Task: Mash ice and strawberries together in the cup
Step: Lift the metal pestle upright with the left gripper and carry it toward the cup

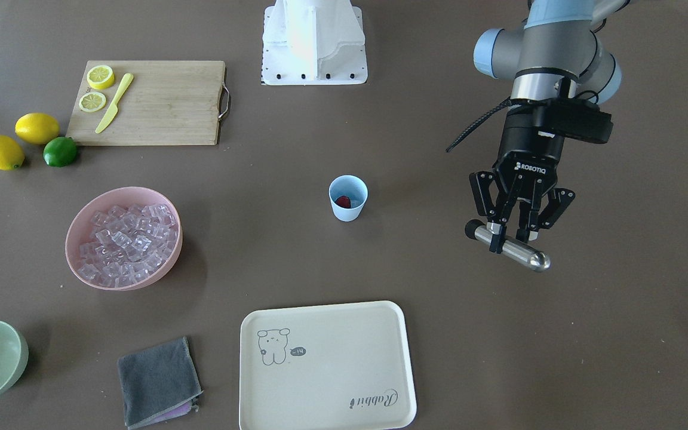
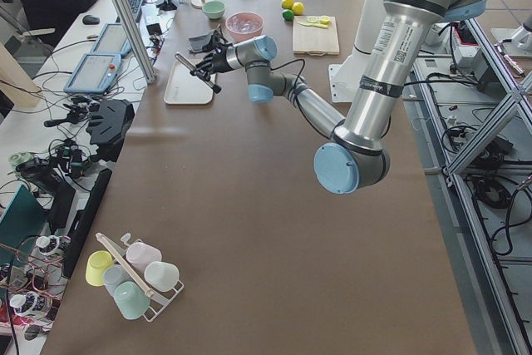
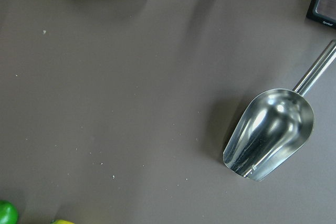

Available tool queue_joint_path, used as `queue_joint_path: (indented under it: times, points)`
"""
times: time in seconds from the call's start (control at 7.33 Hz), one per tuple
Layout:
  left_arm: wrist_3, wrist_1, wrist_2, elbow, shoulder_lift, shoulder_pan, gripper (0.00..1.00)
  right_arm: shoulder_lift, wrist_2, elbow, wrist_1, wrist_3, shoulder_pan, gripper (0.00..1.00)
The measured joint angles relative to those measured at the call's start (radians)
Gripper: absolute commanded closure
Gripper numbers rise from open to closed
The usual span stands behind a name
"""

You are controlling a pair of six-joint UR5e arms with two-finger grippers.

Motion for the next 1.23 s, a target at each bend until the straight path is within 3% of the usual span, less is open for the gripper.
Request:
queue_joint_path:
  times: [0.55, 0.96, 1.23]
  points:
    - [0.031, 0.000, 0.034, 0.033, -0.095, 0.052, 1.00, -0.027, -0.033, -0.026, -0.004, 0.010, 0.050, 0.01]
    - [0.021, -0.006, 0.031, 0.052, -0.102, 0.066, 1.00, -0.031, -0.023, -0.043, -0.006, 0.008, 0.105, 0.01]
    - [-0.001, -0.007, 0.097, 0.033, -0.096, 0.110, 1.00, -0.043, -0.001, -0.038, -0.003, 0.000, 0.129, 0.01]
